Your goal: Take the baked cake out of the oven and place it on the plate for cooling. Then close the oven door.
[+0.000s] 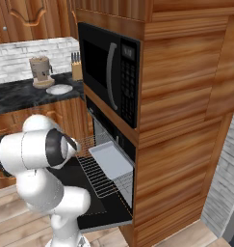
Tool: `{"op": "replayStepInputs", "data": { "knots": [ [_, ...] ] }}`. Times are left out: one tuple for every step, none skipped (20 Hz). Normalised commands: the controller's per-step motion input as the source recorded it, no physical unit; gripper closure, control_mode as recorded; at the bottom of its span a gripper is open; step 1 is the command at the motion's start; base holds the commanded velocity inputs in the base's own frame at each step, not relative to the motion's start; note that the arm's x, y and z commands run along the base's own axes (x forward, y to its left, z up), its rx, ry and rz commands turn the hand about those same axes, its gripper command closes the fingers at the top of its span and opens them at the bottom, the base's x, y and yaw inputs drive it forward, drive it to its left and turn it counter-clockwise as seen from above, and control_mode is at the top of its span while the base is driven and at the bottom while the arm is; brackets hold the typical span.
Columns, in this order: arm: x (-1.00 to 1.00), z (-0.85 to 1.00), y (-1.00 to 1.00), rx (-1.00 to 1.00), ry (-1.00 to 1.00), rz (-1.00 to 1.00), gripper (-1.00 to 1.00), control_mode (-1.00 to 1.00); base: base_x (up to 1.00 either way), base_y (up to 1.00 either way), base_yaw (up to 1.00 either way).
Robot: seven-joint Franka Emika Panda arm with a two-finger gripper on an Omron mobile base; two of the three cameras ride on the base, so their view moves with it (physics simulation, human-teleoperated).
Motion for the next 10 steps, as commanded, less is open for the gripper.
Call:
{"op": "replayStepInputs", "data": {
  "knots": [
    [0.39, 1.0, 0.4, 0.0, 0.17, 0.0, 1.0, -1.0, 0.0, 0.0, 0.0],
    [0.49, 1.0, 0.41, 0.0, 0.19, 0.0, 1.0, -1.0, 0.0, 0.0, 0.0],
    [0.58, 1.0, 0.47, 0.0, 0.2, 0.0, 1.0, -1.0, 0.0, 0.0, 0.0],
    [0.73, 1.0, 0.53, 0.0, 0.2, 0.0, 1.0, -1.0, 0.0, 0.0, 0.0],
    [0.75, 1.0, 0.54, 0.0, 0.21, 0.0, 1.0, -1.0, 0.0, 0.0, 0.0],
    [0.79, 1.0, 0.58, 0.0, 0.2, 0.0, 1.0, -1.0, 0.0, 0.0, 0.0],
    [0.8, 1.0, 0.6, 0.0, 0.18, 0.0, 1.0, -1.0, 0.0, 0.0, 0.0],
    [0.74, 1.0, 0.56, 0.0, 0.17, 0.0, 1.0, -1.0, 0.0, 0.0, 0.0],
    [0.69, 1.0, 0.53, 0.0, 0.15, 0.0, 1.0, -1.0, 0.0, 0.0, 0.0],
    [0.7, 1.0, 0.55, 0.0, 0.17, 0.0, 1.0, -1.0, 0.0, 0.0, 0.0]
  ]
}}
